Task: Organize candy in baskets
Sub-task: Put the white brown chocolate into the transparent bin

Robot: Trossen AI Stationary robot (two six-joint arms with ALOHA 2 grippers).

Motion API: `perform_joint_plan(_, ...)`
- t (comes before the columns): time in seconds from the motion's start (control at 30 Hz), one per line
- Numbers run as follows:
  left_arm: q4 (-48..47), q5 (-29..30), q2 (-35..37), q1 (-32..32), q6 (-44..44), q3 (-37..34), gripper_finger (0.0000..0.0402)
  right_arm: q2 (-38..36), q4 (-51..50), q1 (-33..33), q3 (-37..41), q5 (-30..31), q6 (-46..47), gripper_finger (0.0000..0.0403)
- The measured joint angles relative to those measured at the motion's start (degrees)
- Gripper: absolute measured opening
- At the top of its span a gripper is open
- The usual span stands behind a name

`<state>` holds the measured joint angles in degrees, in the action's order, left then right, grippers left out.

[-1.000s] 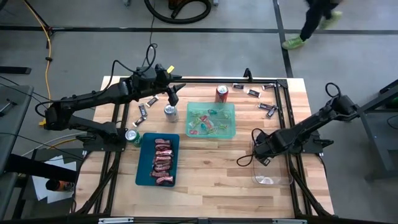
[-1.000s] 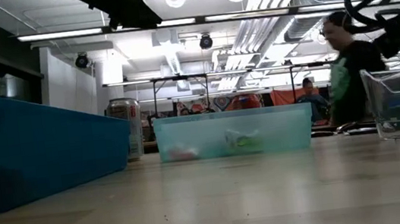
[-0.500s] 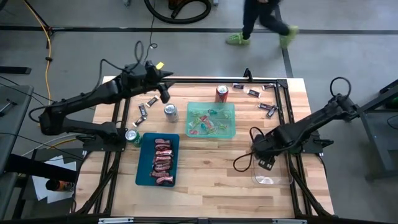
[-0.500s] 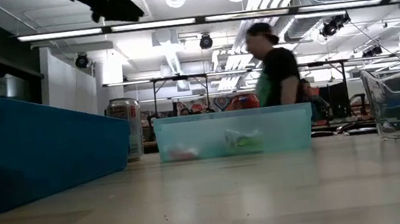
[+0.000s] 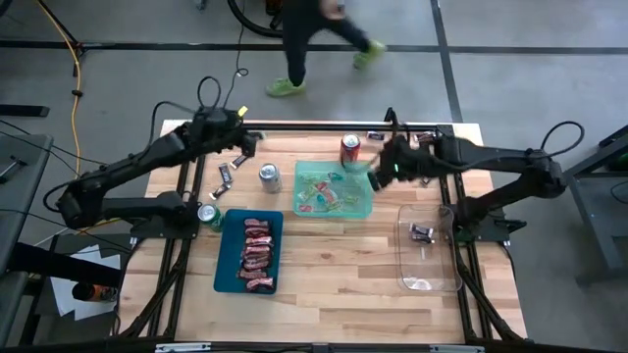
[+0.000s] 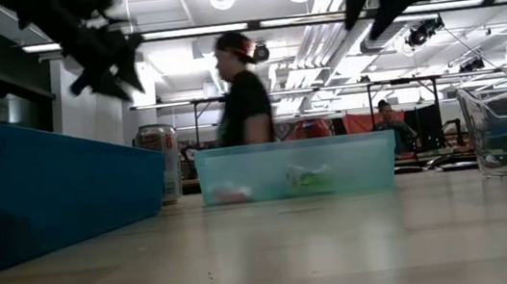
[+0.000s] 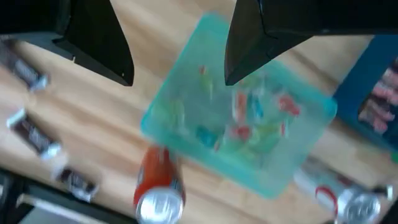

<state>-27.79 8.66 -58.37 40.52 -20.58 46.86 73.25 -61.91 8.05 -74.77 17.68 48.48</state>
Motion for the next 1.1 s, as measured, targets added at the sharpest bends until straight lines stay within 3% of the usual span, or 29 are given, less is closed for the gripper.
perform_joint_plan(0.1, -11.03, 0.56, -5.29, 3.25, 2.24, 4.07, 0.0161, 0.13, 5.37, 6.17, 1.27, -2.38, -6.78, 0.0245)
perform_joint_plan(0.3, -18.88, 0.27, -15.81, 7.06, 3.31, 5.24, 0.0161, 1.99, 10.08, 14.61, 1.84, -7.64, -15.11, 0.0245)
perform_joint_plan(0.63, -12.90, 0.81, -31.65, 10.58, 5.33, 5.28, 0.0161, 3.37, 9.87, 16.14, 1.87, -10.01, -21.54, 0.0245)
perform_joint_plan(0.83, -8.05, -6.83, -38.99, 13.23, 6.25, 5.28, 0.0161, 3.35, 9.53, 15.29, 1.87, -10.45, -21.98, 0.0245)
perform_joint_plan(1.03, -6.56, -4.86, -40.90, 12.07, 8.85, 6.02, 0.0158, 3.35, 9.45, 14.67, 1.89, -10.44, -21.98, 0.0245)
perform_joint_plan(1.1, -6.78, -4.40, -40.92, 11.81, 10.51, 6.05, 0.0140, 3.35, 9.44, 14.67, 1.89, -10.43, -21.98, 0.0245)
